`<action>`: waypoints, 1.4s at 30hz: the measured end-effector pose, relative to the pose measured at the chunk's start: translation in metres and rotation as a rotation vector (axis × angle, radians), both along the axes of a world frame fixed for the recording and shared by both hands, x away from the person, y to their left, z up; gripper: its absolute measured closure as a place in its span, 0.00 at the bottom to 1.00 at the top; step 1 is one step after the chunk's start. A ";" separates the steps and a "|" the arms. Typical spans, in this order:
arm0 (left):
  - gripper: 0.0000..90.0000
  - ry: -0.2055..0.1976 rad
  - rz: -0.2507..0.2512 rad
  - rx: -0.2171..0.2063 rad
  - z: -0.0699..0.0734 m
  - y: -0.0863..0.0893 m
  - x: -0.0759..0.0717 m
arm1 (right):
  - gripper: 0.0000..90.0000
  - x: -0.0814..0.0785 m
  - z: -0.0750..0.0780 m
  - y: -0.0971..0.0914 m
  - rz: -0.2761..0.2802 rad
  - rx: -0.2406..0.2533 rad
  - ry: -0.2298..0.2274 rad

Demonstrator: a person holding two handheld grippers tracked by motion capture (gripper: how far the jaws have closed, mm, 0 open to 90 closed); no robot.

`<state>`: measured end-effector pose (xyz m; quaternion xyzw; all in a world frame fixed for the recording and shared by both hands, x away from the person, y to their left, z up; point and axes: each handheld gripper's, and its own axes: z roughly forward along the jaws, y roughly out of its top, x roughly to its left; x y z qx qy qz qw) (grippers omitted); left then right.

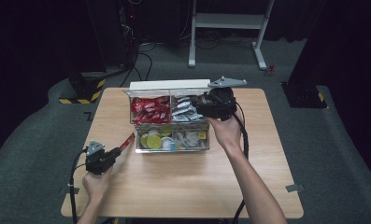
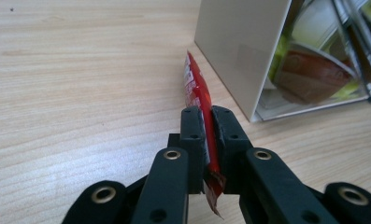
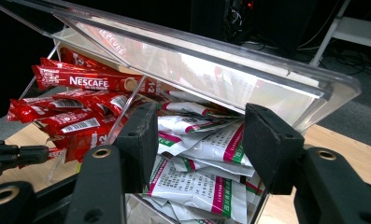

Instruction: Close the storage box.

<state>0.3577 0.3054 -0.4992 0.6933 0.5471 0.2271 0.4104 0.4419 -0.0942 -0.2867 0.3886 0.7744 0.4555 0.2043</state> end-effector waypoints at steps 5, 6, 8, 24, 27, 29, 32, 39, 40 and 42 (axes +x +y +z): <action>0.92 0.034 -0.010 0.023 -0.006 -0.002 0.001 | 0.51 0.000 0.000 0.002 0.004 -0.004 -0.004; 0.91 0.047 -0.012 0.030 -0.008 -0.003 0.001 | 0.51 0.000 0.000 0.002 0.003 0.000 -0.001; 0.91 0.057 -0.013 0.030 -0.010 -0.003 0.001 | 0.51 0.000 0.000 0.002 0.004 0.004 0.002; 0.71 0.091 -0.017 0.010 -0.011 0.002 -0.001 | 0.50 -0.001 0.001 0.003 0.009 0.004 -0.002; 0.66 0.071 0.002 0.001 -0.007 0.006 -0.004 | 0.51 -0.002 0.001 0.001 0.008 0.005 -0.004; 0.64 0.068 0.007 -0.003 -0.006 0.008 -0.004 | 0.50 -0.002 0.001 0.001 0.005 0.009 -0.002; 0.57 0.052 0.054 0.040 -0.003 0.015 -0.008 | 0.50 -0.003 0.002 -0.001 0.001 0.007 -0.007; 0.54 0.077 0.121 0.048 -0.011 0.030 -0.011 | 0.50 -0.005 0.001 -0.008 -0.010 0.001 -0.005; 0.54 0.077 0.121 0.048 -0.011 0.030 -0.011 | 0.50 -0.006 0.001 -0.009 -0.011 -0.001 -0.004; 0.53 0.088 0.131 0.064 -0.015 0.032 -0.011 | 0.50 -0.006 0.000 -0.009 -0.015 0.003 0.000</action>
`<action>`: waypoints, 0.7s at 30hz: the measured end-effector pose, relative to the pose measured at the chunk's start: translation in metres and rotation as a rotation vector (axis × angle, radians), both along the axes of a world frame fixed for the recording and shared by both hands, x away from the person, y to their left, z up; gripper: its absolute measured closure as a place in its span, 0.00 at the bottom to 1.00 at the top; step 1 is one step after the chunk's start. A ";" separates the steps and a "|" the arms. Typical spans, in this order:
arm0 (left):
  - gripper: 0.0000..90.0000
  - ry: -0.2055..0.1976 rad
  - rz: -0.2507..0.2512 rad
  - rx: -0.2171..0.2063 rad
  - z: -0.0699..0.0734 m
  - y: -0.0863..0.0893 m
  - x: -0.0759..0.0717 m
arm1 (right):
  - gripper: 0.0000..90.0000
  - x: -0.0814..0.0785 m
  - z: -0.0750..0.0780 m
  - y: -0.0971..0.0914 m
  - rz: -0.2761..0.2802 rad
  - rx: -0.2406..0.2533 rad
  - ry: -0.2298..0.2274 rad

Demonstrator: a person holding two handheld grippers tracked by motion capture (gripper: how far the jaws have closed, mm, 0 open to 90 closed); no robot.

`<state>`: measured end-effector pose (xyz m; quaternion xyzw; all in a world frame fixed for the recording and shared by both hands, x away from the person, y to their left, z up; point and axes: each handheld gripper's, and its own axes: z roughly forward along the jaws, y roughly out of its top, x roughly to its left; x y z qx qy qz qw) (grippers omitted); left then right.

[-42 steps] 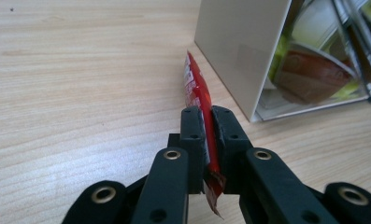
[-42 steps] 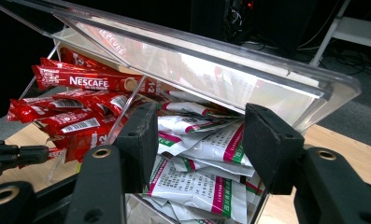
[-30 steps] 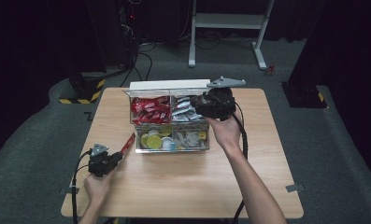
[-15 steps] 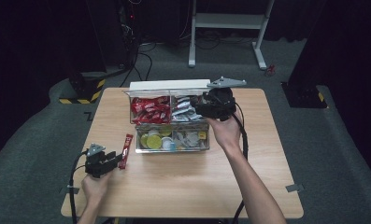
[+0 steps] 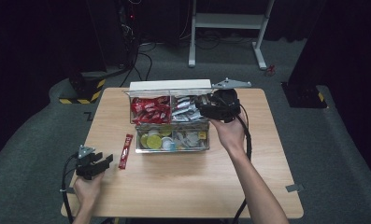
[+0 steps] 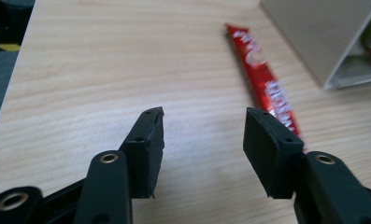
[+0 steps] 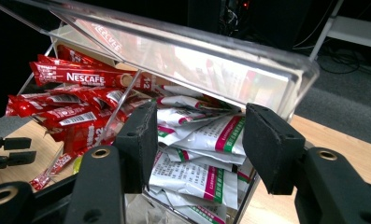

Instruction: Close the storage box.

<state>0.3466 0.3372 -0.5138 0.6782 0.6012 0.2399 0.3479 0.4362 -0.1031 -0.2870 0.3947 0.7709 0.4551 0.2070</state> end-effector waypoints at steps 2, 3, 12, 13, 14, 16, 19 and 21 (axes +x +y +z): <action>0.53 0.013 0.004 0.012 -0.004 0.001 0.000 | 0.51 0.000 -0.002 -0.001 -0.001 0.001 0.004; 0.52 0.021 0.010 0.019 -0.007 0.003 0.000 | 0.50 0.000 -0.003 -0.002 -0.004 0.005 0.009; 0.50 -0.010 0.021 0.043 -0.014 0.002 -0.004 | 0.51 0.001 -0.002 -0.009 -0.017 0.015 0.004; 0.50 -0.010 0.021 0.043 -0.014 0.002 -0.004 | 0.51 0.001 -0.002 -0.009 -0.017 0.015 0.004; 0.49 -0.007 0.018 0.051 -0.014 0.001 -0.004 | 0.50 0.002 -0.001 -0.011 -0.030 0.009 -0.006; 0.49 -0.009 0.021 0.052 -0.015 0.001 -0.004 | 0.51 0.002 0.001 -0.012 -0.041 -0.002 -0.023; 0.48 -0.009 0.023 0.055 -0.015 0.000 -0.004 | 0.50 0.002 0.004 -0.013 -0.039 -0.010 -0.028; 0.48 -0.007 0.020 0.063 -0.015 0.000 -0.004 | 0.51 0.002 0.004 -0.013 -0.034 -0.021 -0.035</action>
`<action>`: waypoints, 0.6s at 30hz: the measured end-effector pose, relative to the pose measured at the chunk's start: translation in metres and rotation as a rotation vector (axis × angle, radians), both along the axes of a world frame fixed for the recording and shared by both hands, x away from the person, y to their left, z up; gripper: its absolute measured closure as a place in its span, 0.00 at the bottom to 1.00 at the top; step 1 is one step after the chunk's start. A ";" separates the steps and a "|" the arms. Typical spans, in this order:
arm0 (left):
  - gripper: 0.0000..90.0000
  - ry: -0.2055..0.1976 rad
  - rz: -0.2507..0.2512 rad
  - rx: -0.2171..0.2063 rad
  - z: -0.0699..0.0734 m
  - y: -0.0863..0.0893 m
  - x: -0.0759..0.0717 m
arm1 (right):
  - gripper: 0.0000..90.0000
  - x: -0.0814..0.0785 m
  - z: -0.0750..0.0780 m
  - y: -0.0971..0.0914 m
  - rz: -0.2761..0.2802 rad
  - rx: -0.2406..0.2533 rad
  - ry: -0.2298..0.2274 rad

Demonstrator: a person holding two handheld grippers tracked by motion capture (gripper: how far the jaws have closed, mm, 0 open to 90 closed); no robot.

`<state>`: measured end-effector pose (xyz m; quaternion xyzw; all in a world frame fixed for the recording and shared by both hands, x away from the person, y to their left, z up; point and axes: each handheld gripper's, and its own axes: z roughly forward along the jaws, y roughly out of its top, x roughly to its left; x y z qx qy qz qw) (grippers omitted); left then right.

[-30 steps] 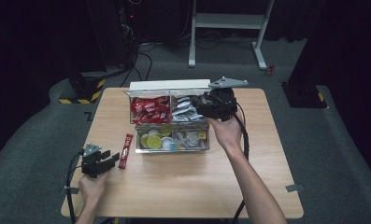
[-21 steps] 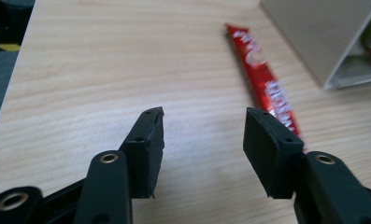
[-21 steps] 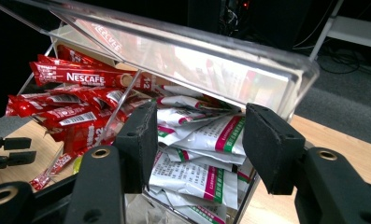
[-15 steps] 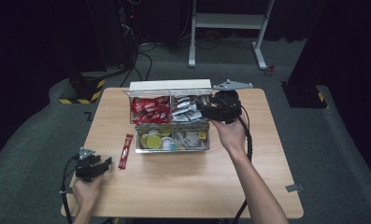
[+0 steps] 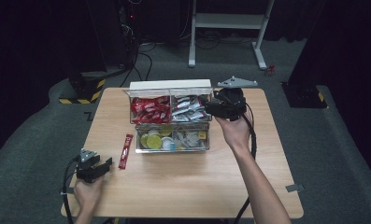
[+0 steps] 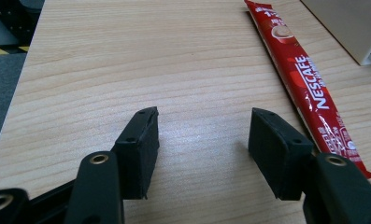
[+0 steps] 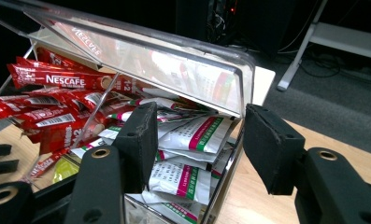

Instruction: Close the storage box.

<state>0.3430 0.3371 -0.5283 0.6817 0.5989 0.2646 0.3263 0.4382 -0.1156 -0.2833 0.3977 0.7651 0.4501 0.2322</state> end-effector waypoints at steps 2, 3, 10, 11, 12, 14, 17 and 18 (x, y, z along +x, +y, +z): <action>0.48 0.000 0.001 0.002 0.000 0.000 0.000 | 0.51 0.001 -0.001 -0.001 0.002 -0.007 0.000; 0.48 0.001 0.002 0.000 0.000 -0.001 0.000 | 0.50 0.000 -0.001 -0.002 -0.019 -0.017 -0.013; 0.47 0.001 0.009 -0.006 0.000 -0.001 0.000 | 0.51 0.000 -0.002 -0.002 -0.006 -0.025 -0.009; 0.47 -0.001 0.010 -0.004 0.000 -0.001 0.000 | 0.51 0.000 -0.002 -0.002 -0.002 -0.020 -0.008; 0.47 0.000 0.010 -0.003 0.000 -0.001 0.000 | 0.51 -0.001 -0.003 -0.001 0.000 -0.017 -0.007; 0.47 0.001 0.009 -0.003 0.000 -0.002 0.000 | 0.51 -0.003 -0.004 -0.001 0.007 -0.016 -0.011; 0.47 0.001 0.009 -0.004 0.000 -0.002 0.000 | 0.51 -0.005 -0.006 0.000 0.007 -0.021 -0.014; 0.46 0.005 0.004 -0.001 0.000 -0.001 0.000 | 0.51 -0.006 -0.009 -0.002 0.010 -0.012 -0.003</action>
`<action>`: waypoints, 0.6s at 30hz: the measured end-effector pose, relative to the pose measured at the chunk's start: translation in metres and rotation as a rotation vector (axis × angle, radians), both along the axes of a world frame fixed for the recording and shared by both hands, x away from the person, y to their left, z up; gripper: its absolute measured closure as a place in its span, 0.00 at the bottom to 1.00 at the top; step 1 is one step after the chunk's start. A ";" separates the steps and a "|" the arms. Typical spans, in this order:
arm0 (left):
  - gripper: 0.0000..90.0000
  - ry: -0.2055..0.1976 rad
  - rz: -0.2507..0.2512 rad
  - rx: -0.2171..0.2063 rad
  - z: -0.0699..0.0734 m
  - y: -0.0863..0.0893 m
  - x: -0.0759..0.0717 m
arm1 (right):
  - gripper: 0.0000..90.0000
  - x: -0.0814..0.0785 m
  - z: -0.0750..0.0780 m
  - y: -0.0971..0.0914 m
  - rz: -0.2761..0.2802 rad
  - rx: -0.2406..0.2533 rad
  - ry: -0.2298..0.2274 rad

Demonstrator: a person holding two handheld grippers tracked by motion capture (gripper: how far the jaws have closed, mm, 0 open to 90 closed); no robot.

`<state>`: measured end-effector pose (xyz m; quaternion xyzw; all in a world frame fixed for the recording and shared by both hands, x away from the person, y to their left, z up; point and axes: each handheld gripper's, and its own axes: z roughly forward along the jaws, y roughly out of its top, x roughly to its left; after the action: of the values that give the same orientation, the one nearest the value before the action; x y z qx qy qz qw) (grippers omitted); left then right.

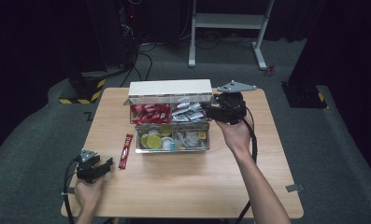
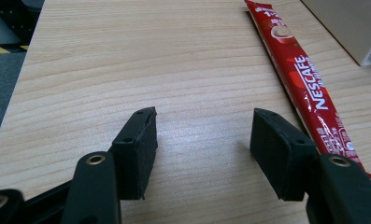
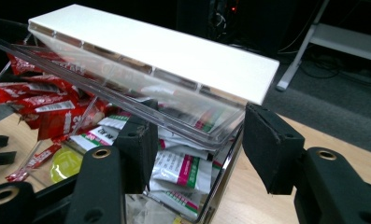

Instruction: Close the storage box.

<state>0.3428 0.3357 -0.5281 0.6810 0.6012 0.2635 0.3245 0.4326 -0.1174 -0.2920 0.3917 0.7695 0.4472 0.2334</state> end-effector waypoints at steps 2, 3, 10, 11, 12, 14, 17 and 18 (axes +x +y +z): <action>0.46 0.000 0.000 0.000 0.000 -0.001 0.000 | 0.50 0.000 -0.001 -0.001 0.003 0.004 0.003; 0.45 -0.003 0.003 0.002 0.000 -0.001 0.000 | 0.50 -0.002 -0.007 -0.002 0.007 0.006 0.014; 0.43 -0.001 -0.003 0.026 -0.001 -0.004 0.001 | 0.50 -0.006 -0.022 -0.004 0.010 0.001 0.035; 0.43 -0.001 -0.004 0.026 -0.001 -0.004 0.001 | 0.50 -0.006 -0.025 -0.005 0.013 -0.002 0.036; 0.43 -0.001 -0.003 0.025 -0.001 -0.004 0.001 | 0.49 -0.007 -0.027 -0.005 0.013 -0.003 0.039; 0.43 0.002 -0.005 0.023 0.000 -0.004 0.000 | 0.48 -0.009 -0.030 -0.007 0.007 0.003 0.037; 0.43 0.002 -0.004 0.019 0.000 -0.003 0.000 | 0.47 -0.013 -0.036 -0.014 -0.003 0.016 0.035; 0.43 0.002 -0.004 0.019 0.000 -0.003 0.000 | 0.47 -0.013 -0.036 -0.014 -0.003 0.016 0.035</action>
<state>0.3431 0.3324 -0.5284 0.6858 0.5975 0.2677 0.3177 0.4194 -0.1311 -0.3280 0.4024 0.7693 0.4462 0.2172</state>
